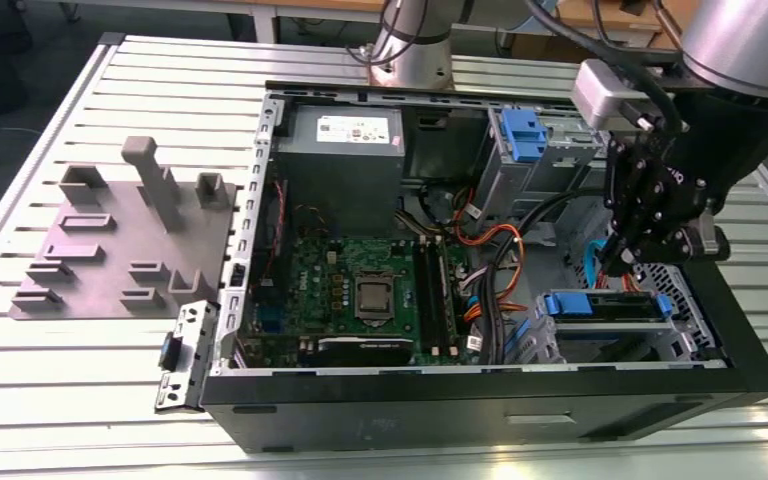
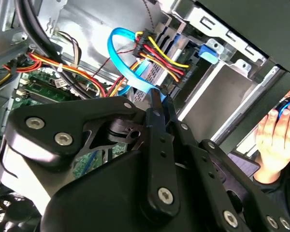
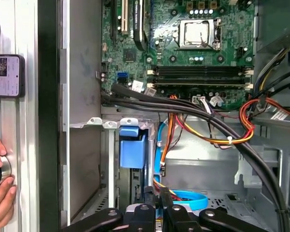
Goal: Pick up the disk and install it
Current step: 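Insert the second disk wire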
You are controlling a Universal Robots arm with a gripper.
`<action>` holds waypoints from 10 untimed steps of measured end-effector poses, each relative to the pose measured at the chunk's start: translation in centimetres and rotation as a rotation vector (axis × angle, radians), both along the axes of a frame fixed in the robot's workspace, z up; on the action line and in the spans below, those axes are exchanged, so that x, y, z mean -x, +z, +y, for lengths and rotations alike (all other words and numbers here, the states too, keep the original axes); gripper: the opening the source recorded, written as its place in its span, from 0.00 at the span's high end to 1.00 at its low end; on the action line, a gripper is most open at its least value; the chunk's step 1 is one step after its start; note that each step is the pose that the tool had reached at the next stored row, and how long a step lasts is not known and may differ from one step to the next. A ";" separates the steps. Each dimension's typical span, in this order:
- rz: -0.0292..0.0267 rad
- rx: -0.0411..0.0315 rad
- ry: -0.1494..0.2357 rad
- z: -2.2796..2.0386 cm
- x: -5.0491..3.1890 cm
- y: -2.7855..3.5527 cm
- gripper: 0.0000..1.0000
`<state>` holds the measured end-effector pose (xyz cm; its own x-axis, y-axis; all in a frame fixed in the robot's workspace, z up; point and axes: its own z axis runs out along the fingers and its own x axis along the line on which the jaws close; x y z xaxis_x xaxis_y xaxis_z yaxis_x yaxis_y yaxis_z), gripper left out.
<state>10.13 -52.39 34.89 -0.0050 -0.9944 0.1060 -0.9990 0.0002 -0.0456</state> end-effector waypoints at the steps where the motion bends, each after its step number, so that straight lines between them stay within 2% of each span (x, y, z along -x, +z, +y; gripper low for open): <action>1: -0.0025 -0.0025 0.000 -0.16 0.02 -0.05 0.84; 4: -0.0080 -0.0122 0.000 -0.53 0.13 -0.21 0.84; 6: -0.0125 -0.0160 0.001 -0.64 0.29 -0.27 0.84; 8: -0.0195 -0.0184 0.002 -0.78 0.43 -0.31 0.84; 10: -0.0258 -0.0251 0.002 -0.99 0.48 -0.39 0.84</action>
<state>9.65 -53.38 34.50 -0.0054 -0.9967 0.0809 -0.9974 -0.0004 -0.0714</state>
